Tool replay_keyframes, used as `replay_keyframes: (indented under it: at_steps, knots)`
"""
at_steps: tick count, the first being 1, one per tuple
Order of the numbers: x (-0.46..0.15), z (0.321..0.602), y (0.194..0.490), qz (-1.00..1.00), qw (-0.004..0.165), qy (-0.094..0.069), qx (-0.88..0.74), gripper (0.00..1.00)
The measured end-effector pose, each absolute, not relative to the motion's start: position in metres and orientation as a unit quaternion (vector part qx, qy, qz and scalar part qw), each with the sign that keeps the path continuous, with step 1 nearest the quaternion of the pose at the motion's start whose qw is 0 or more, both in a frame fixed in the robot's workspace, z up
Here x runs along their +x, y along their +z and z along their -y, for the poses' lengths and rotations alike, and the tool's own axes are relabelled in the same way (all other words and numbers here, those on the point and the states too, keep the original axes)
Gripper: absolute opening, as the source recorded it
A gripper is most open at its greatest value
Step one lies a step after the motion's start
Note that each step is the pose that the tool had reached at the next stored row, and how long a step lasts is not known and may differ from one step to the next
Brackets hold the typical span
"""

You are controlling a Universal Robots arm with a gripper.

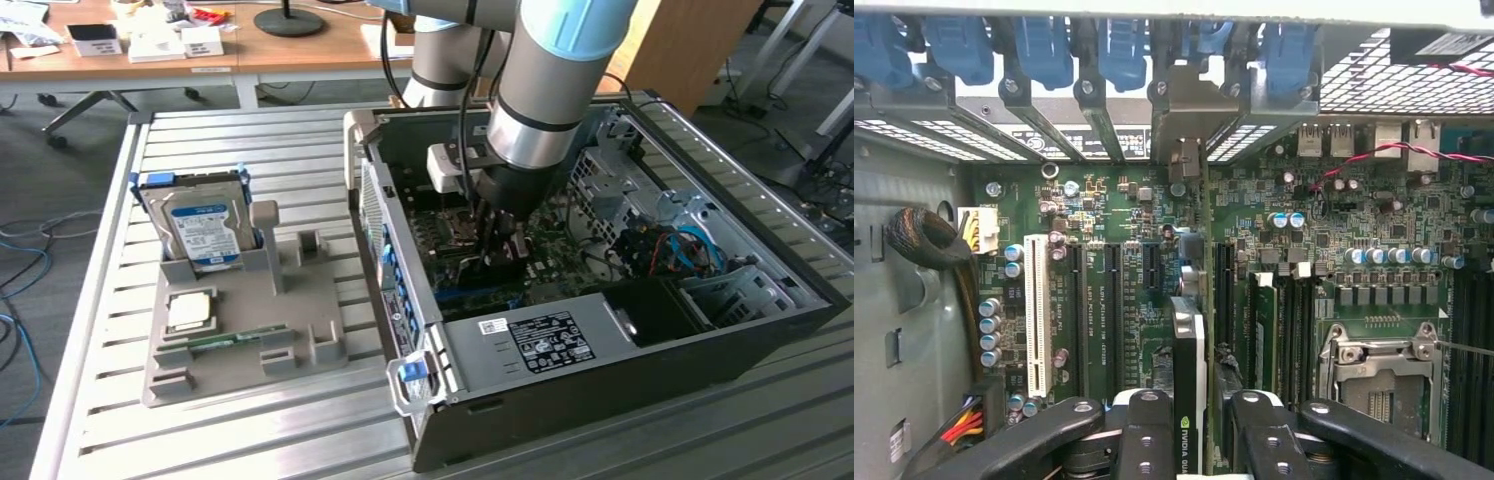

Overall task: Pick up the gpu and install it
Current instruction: 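Insert the gpu into the slot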

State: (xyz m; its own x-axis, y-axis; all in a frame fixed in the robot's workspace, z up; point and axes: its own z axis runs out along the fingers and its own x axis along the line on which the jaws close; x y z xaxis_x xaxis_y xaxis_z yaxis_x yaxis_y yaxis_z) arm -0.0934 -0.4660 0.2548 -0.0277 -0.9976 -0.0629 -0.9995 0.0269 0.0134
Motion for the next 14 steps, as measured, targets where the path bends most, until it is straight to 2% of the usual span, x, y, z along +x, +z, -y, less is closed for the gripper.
replay_keyframes:
  at_steps: [14]
  knots:
    - [-0.0936,0.466,0.2539,-0.716,0.018,0.027,-0.697,0.27]
